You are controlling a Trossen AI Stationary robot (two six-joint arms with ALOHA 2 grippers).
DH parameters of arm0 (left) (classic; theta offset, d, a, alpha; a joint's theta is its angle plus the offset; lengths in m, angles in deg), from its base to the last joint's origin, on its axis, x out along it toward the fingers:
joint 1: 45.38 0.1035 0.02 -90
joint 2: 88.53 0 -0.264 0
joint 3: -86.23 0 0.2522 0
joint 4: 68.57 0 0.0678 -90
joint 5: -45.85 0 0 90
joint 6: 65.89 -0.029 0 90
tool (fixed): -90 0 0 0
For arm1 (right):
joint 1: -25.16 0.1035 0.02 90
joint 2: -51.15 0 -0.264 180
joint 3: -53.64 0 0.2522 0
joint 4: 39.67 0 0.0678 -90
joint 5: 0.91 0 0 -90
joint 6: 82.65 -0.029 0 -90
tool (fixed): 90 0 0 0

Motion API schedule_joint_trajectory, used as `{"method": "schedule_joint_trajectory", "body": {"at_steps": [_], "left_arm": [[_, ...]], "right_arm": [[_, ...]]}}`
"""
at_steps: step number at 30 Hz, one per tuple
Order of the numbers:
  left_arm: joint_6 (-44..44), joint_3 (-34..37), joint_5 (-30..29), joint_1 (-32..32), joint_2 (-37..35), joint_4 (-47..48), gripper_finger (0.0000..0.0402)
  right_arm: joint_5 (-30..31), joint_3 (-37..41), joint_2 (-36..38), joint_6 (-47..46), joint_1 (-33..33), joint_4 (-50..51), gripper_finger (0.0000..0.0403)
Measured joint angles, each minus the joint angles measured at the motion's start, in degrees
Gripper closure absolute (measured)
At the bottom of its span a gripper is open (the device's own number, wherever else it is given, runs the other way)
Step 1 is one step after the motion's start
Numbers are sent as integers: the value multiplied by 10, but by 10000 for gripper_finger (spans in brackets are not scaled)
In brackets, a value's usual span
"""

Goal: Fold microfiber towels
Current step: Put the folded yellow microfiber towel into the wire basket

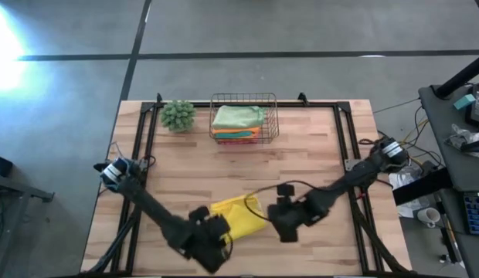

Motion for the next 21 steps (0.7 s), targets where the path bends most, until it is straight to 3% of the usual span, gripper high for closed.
{"method": "schedule_joint_trajectory", "body": {"at_steps": [6, 14, 21], "left_arm": [[-1, 0, -59, -52, 47, -93, 254], [-20, 1, -59, -67, 106, -112, 254], [-92, 9, -78, -60, 119, -112, 254]], "right_arm": [[4, 72, 42, 0, 77, -67, 247], [4, 159, 31, 9, 115, -238, 247], [21, 177, -8, 131, 113, -321, 238]]}}
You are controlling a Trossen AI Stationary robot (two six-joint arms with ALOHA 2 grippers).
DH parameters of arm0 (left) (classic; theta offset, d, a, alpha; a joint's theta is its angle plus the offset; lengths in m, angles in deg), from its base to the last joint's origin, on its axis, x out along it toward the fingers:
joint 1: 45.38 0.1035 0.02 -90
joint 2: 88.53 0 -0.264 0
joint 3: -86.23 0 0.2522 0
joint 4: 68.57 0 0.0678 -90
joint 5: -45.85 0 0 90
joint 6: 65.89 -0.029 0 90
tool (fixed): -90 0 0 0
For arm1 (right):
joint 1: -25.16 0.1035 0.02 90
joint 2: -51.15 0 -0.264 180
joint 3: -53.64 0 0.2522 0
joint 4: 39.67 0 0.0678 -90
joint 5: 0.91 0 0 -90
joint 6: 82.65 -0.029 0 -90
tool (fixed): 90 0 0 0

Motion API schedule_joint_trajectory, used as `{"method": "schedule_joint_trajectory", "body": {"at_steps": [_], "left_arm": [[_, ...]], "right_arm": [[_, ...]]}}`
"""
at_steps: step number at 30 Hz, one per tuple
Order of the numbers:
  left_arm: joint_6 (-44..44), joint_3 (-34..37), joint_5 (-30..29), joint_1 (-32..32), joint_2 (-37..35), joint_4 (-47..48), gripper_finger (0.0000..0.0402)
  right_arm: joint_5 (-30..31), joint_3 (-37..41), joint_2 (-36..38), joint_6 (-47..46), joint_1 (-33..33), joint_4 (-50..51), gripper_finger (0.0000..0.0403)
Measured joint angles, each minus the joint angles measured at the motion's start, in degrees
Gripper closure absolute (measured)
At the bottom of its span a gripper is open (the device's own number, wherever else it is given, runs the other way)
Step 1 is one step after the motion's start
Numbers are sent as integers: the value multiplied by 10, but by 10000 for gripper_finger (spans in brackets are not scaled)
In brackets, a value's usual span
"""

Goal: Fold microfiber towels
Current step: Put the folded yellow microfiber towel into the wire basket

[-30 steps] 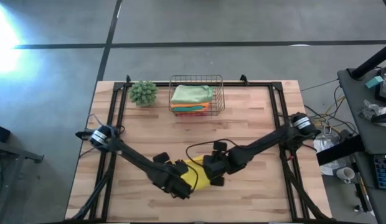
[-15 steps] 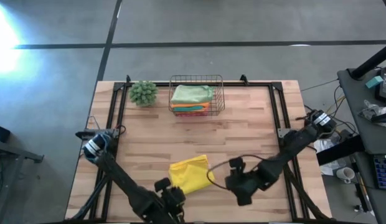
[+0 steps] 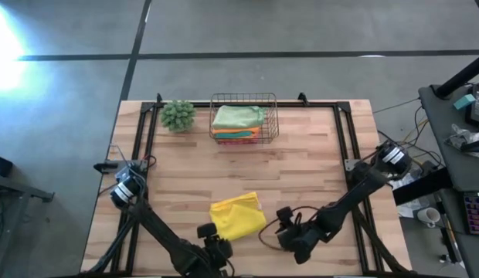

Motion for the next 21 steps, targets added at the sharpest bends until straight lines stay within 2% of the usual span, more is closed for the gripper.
{"method": "schedule_joint_trajectory", "body": {"at_steps": [7, 12, 21], "left_arm": [[-4, 17, -1, 11, 0, 17, 254], [-47, 18, -1, 17, 0, 10, 254], [-48, 58, 1, 19, 0, -26, 254]], "right_arm": [[67, -46, -55, 110, -7, -10, 225], [69, -79, -90, 142, -30, -5, 223], [69, -95, -110, 144, -61, -2, 222]]}}
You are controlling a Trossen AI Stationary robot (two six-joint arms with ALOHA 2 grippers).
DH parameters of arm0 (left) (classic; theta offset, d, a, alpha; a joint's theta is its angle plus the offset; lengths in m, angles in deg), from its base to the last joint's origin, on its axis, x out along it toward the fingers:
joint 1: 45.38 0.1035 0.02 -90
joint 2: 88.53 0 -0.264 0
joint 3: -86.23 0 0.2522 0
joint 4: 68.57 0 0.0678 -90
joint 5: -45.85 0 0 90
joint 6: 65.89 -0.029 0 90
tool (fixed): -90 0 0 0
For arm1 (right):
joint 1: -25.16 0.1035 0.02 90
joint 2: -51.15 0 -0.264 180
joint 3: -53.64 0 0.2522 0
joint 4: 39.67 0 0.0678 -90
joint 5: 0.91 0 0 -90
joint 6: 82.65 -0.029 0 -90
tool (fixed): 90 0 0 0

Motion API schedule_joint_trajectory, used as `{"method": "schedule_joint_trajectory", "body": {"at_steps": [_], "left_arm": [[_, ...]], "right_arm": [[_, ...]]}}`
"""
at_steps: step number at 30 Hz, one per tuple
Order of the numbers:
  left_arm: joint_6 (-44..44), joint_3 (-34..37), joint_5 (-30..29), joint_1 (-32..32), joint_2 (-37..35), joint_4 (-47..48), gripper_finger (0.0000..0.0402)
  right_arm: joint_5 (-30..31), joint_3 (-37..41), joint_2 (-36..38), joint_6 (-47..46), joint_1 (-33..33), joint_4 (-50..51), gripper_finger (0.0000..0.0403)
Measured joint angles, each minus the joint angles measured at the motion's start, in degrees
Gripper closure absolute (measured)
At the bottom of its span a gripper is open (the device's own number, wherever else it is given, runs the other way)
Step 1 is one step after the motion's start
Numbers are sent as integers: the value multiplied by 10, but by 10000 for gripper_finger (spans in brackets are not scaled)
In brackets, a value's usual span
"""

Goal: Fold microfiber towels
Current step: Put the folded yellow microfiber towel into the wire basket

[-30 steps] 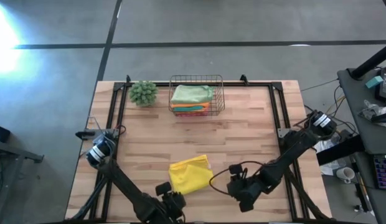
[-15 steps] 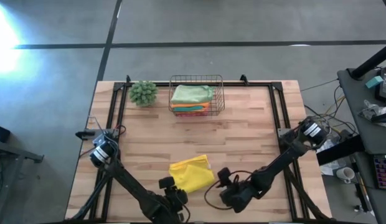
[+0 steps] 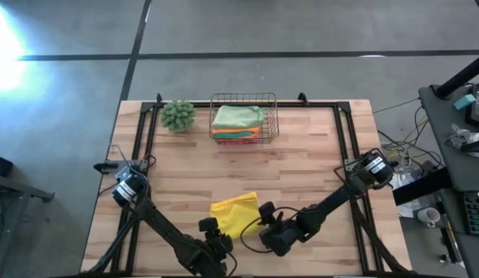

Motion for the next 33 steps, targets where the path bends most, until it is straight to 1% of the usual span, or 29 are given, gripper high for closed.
{"method": "schedule_joint_trajectory", "body": {"at_steps": [3, 7, 11, 13, 16, 20, 23, 25, 27, 30, 33], "left_arm": [[0, 5, 0, 2, 0, -5, 254], [-2, 13, 0, 7, 0, -12, 254], [-28, 44, 15, 11, 0, -71, 254], [-28, 54, 25, 13, -2, -89, 254], [-24, 67, 24, 15, -5, -98, 254], [-22, 76, 26, 24, -5, -98, 254], [1, 78, 27, 32, -5, -96, 256], [4, 77, 27, 37, -4, -95, 267], [1, 75, 27, 41, -3, -94, 286], [-17, 76, 26, 46, -3, -92, 330], [-41, 76, 24, 52, -3, -89, 380]], "right_arm": [[0, 2, 0, 1, -5, 0, 222], [-18, 6, 0, 1, -23, 0, 222], [-30, 10, 0, -13, -44, 0, 222], [-38, 11, 0, -17, -50, 0, 222], [-62, 11, -1, -13, -55, -1, 223], [-72, 12, -16, -2, -55, -3, 223], [-71, 11, -26, -11, -55, -5, 231], [-72, 8, -30, -26, -56, -2, 243], [-76, 6, -30, -28, -58, -2, 262], [-82, 6, -29, -31, -62, -3, 304], [-88, 6, -29, -42, -67, -3, 354]]}}
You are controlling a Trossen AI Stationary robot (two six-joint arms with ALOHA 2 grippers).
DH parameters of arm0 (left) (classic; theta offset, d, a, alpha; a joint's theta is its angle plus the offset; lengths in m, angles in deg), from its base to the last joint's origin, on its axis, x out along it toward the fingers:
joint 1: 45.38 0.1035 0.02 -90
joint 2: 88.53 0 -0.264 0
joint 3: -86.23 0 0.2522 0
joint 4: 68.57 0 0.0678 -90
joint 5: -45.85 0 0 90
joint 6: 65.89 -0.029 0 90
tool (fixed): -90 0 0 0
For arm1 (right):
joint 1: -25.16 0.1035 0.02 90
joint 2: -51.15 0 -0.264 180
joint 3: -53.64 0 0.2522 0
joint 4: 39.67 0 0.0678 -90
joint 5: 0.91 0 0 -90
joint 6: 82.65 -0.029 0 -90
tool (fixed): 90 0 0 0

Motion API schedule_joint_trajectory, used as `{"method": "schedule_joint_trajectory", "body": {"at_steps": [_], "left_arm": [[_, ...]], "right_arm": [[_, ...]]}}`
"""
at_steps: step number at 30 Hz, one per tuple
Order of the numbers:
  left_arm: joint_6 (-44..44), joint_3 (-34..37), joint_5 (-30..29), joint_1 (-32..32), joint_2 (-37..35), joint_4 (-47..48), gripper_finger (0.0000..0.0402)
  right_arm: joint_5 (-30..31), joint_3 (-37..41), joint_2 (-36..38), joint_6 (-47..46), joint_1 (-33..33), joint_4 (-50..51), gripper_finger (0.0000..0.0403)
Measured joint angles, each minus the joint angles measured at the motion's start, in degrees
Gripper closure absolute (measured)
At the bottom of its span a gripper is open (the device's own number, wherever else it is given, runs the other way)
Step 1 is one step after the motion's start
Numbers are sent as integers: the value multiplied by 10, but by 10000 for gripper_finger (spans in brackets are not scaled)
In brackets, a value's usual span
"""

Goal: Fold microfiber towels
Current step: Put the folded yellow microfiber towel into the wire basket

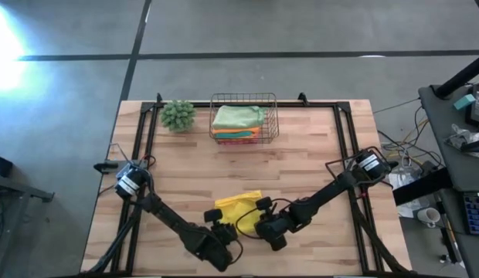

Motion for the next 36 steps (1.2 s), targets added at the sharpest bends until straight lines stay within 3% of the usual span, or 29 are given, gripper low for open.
{"method": "schedule_joint_trajectory", "body": {"at_steps": [3, 14, 21, 29, 36], "left_arm": [[-2, 0, 2, 6, -3, 3, 393], [-81, -16, 22, 38, -95, 51, 399], [-143, -17, -12, 79, -200, 71, 399], [-253, -15, -46, 148, -287, 84, 400], [-360, -14, -90, 205, -316, 91, 400]], "right_arm": [[2, 0, 6, -7, -1, 9, 387], [29, 3, 128, -96, 3, 88, 393], [112, -48, 211, -137, -3, 175, 394], [170, -141, 211, -137, -56, 261, 394], [215, -196, 210, -117, -117, 260, 394]]}}
